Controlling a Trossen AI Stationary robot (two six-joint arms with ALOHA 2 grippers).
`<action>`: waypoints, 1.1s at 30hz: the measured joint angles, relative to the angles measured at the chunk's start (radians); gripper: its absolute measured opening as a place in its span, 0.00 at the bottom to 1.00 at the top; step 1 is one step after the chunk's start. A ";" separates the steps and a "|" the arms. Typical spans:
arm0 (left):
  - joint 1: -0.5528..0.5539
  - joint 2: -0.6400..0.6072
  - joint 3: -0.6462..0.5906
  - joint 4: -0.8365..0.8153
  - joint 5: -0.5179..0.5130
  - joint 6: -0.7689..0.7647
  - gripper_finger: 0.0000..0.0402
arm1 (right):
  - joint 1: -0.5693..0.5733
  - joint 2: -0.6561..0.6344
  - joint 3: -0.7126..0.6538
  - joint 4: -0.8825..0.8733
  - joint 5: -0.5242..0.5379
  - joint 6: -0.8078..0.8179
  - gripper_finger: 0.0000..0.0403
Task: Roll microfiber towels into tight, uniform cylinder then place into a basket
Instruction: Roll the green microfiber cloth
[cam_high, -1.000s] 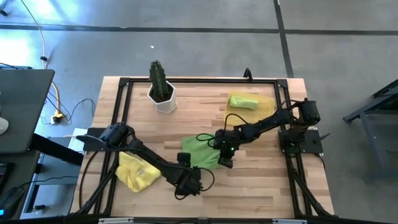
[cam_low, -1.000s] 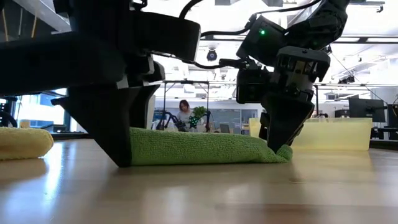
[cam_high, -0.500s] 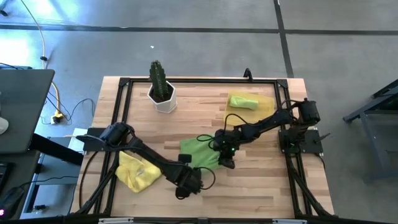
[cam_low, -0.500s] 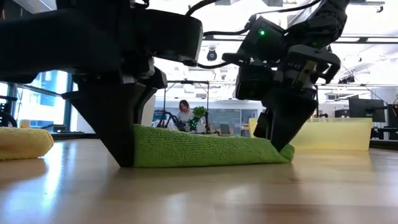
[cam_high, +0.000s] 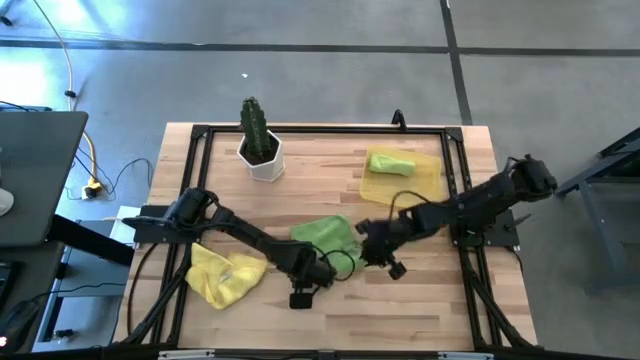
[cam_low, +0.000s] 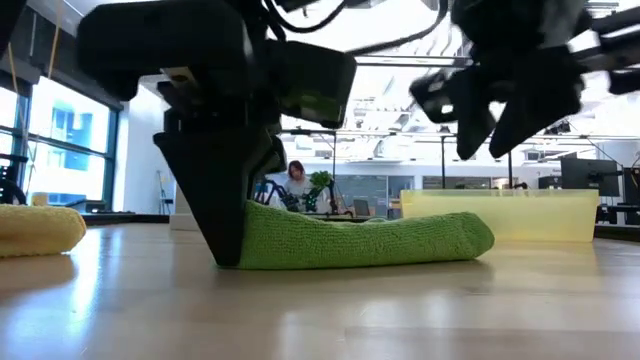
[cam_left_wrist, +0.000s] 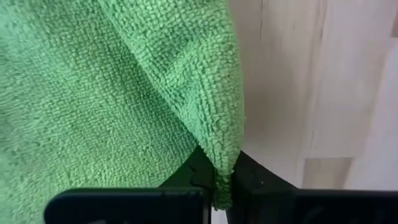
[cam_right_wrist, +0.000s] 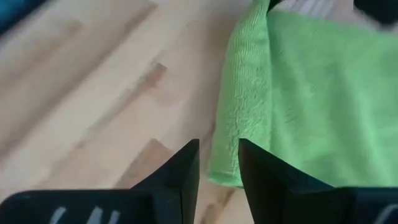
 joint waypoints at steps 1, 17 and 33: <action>0.009 -0.003 -0.008 0.009 0.018 0.006 0.01 | 0.030 -0.003 0.000 0.005 0.059 -0.020 0.25; 0.012 -0.007 -0.059 0.196 0.043 -0.049 0.00 | 0.122 -0.111 -0.286 0.333 0.292 0.067 0.13; 0.012 -0.009 -0.104 0.366 0.034 -0.253 0.00 | 0.114 -0.052 -0.419 0.575 0.259 -0.098 0.42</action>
